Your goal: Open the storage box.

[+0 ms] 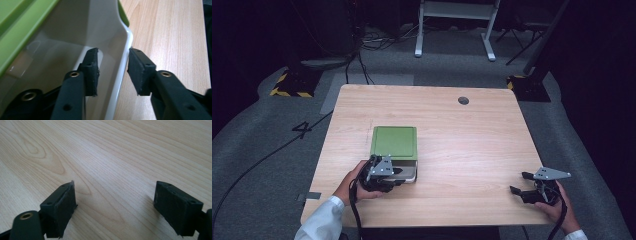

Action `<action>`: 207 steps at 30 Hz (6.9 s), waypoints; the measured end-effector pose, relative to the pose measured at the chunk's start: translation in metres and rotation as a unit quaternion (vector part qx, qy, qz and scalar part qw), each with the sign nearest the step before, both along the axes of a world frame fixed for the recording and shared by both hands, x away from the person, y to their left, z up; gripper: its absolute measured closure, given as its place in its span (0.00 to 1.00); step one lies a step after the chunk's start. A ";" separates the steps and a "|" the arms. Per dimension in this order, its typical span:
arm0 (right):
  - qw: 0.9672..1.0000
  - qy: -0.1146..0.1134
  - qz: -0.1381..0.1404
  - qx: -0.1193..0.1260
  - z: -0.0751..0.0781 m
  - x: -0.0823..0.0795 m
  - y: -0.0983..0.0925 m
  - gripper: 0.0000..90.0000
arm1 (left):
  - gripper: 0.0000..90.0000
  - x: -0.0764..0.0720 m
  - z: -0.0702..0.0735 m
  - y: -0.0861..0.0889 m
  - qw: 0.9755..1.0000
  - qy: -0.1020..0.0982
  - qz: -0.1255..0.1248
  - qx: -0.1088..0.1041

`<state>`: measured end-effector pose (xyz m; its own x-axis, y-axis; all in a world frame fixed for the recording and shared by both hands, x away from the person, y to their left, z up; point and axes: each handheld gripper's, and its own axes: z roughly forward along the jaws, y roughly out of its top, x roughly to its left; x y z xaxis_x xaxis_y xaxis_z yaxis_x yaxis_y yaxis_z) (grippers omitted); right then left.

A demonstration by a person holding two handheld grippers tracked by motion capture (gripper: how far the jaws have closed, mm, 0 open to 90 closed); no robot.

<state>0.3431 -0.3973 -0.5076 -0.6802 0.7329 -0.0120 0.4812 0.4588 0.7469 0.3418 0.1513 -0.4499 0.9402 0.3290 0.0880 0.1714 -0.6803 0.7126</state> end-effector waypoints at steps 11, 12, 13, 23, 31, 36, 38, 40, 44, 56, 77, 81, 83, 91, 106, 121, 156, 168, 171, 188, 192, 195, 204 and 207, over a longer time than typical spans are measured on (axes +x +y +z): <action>1.000 0.000 0.000 0.000 0.000 0.000 0.000 0.20 | 0.83 -0.008 -0.002 0.007 1.000 0.014 -0.001 -0.002; 1.000 0.000 0.000 0.000 0.000 0.000 0.000 0.20 | 0.83 -0.008 -0.002 0.007 1.000 0.013 -0.002 -0.004; 1.000 0.000 0.000 0.000 0.000 0.000 0.000 0.20 | 0.82 -0.009 -0.002 0.008 1.000 0.016 -0.001 -0.004; 1.000 0.000 0.000 0.000 0.000 0.000 0.000 0.20 | 0.81 -0.036 0.002 0.001 1.000 0.002 -0.008 0.023; 1.000 -0.001 0.000 -0.001 0.000 0.000 0.000 0.20 | 0.82 -0.050 -0.003 -0.002 0.999 0.016 -0.013 0.030; 1.000 -0.001 0.000 -0.001 0.000 0.000 0.000 0.20 | 0.82 -0.057 -0.004 -0.002 0.999 0.018 -0.013 0.028; 1.000 -0.001 0.000 -0.001 0.000 0.000 0.000 0.20 | 0.82 -0.061 -0.004 -0.003 0.999 0.021 -0.016 0.028; 1.000 -0.001 0.000 -0.001 0.000 0.000 0.000 0.20 | 0.82 -0.064 -0.004 -0.003 0.999 0.021 -0.018 0.031; 1.000 -0.001 0.000 -0.001 0.000 0.000 0.000 0.20 | 0.81 -0.067 -0.005 -0.003 0.999 0.023 -0.016 0.030; 1.000 0.000 0.000 0.000 0.000 0.000 0.000 0.20 | 0.81 -0.077 -0.005 -0.003 0.999 0.026 -0.021 0.028; 1.000 0.000 0.000 0.000 0.000 0.000 0.000 0.20 | 0.70 -0.082 -0.005 -0.004 0.999 0.030 -0.028 0.035; 1.000 0.000 0.000 -0.001 0.000 0.000 0.000 0.20 | 0.59 -0.082 0.001 -0.001 0.999 0.026 -0.020 0.021; 1.000 0.000 0.000 -0.001 0.000 0.000 0.000 0.20 | 0.54 -0.083 0.004 0.000 1.000 0.021 -0.016 0.017; 1.000 -0.001 0.000 -0.001 0.000 0.000 0.000 0.20 | 0.42 -0.085 0.021 0.009 1.000 0.001 0.000 -0.006; 1.000 0.000 0.000 0.000 0.000 0.000 0.000 0.20 | 0.31 -0.084 0.043 0.029 0.997 -0.050 0.053 -0.023; 1.000 -0.001 0.000 0.000 0.000 0.000 0.000 0.20 | 0.29 -0.079 0.052 0.048 0.987 -0.089 0.130 -0.027; 1.000 -0.001 0.000 0.000 0.000 0.000 0.000 0.20 | 0.26 -0.042 0.017 0.117 0.959 -0.084 0.270 -0.033; 1.000 0.000 0.000 0.000 0.000 0.000 0.000 0.20 | 0.26 -0.025 -0.015 0.134 0.958 -0.039 0.282 -0.017; 1.000 0.000 0.000 0.000 0.000 0.000 0.000 0.20 | 0.25 -0.024 -0.023 0.135 0.959 -0.025 0.283 -0.010; 1.000 -0.001 0.000 0.000 0.000 0.000 0.000 0.20 | 0.24 -0.021 -0.046 0.141 0.957 0.020 0.290 -0.002; 1.000 0.000 0.001 0.000 0.000 -0.001 0.000 0.20 | 0.22 -0.021 -0.051 0.141 0.958 0.032 0.285 0.006; 1.000 -0.001 0.001 0.000 0.000 -0.001 0.000 0.20 | 0.20 -0.021 -0.054 0.141 0.956 0.040 0.290 0.000; 1.000 -0.001 0.005 -0.001 0.000 -0.001 0.000 0.20 | 0.19 -0.025 -0.058 0.142 0.949 0.045 0.312 -0.019; 1.000 -0.001 0.006 -0.001 0.000 -0.001 0.000 0.20 | 0.19 -0.025 -0.058 0.142 0.948 0.045 0.314 -0.020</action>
